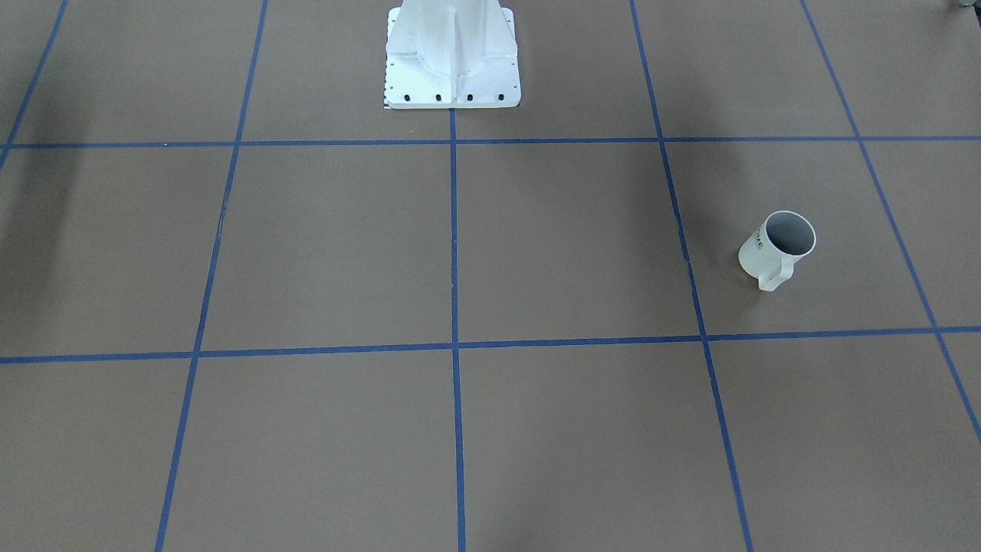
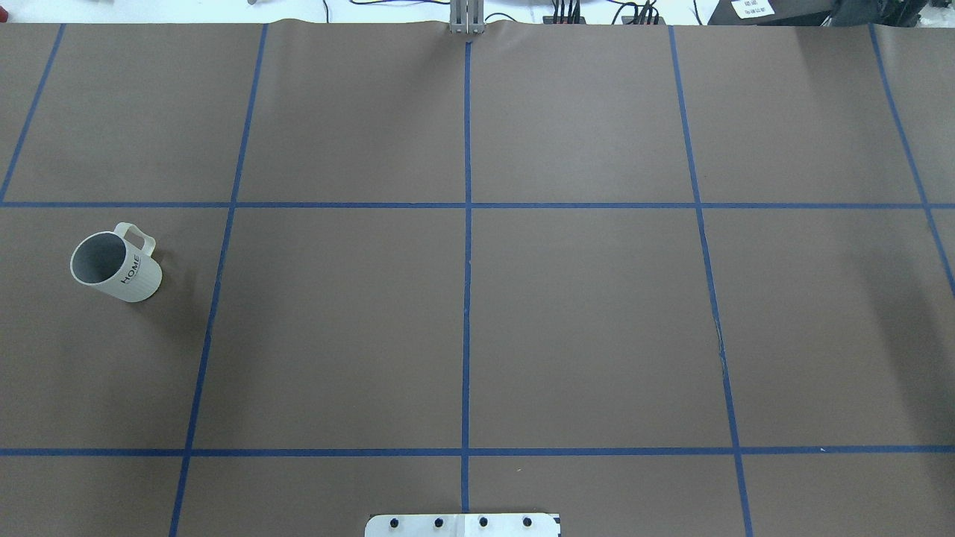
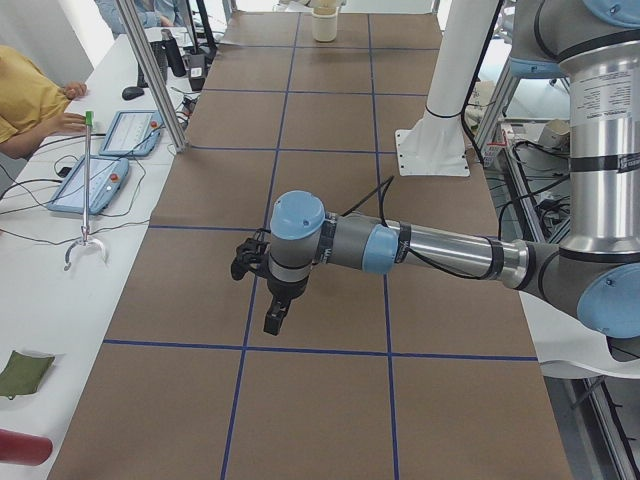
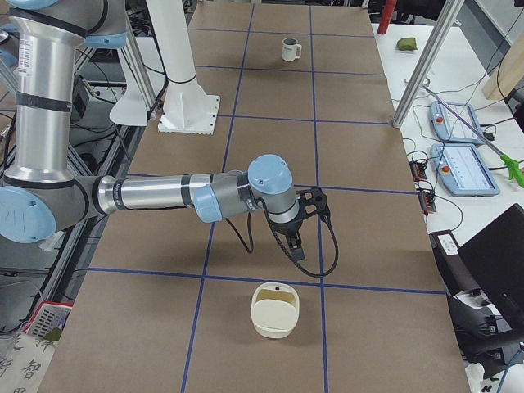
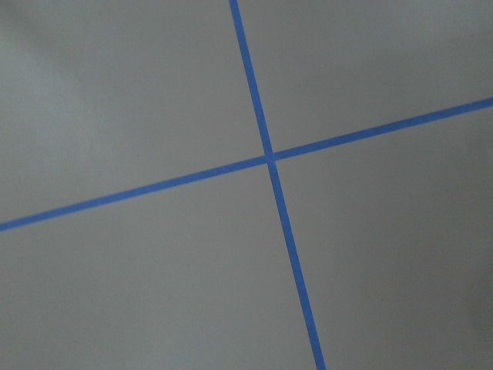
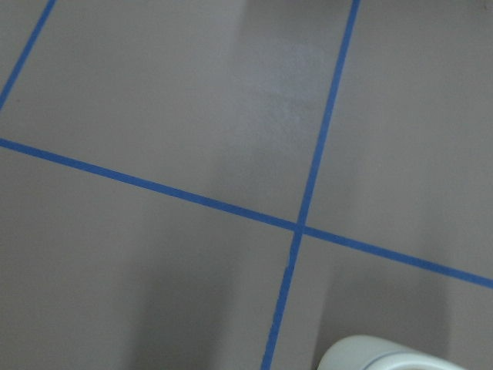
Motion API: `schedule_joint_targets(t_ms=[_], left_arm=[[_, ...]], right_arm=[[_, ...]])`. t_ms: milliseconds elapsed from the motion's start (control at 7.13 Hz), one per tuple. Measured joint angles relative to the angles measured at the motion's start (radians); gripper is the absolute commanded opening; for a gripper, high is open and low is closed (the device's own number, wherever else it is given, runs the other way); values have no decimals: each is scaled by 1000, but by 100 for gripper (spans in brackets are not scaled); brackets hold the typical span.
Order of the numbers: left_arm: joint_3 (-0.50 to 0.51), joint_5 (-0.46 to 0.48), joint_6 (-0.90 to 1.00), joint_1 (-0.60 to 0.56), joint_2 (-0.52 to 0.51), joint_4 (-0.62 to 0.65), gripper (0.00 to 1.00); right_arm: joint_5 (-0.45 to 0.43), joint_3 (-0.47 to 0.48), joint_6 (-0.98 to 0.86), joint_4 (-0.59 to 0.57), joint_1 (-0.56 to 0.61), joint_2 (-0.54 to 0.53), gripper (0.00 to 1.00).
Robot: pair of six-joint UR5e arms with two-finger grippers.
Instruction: Left arm hands cup to right arm to dump lemon
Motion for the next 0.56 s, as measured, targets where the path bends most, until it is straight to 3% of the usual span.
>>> schedule_joint_targets(t_ms=[561], left_arm=[[36, -10, -200, 55, -18, -195, 100]], right_arm=[[62, -11, 16, 189, -83, 16, 100]])
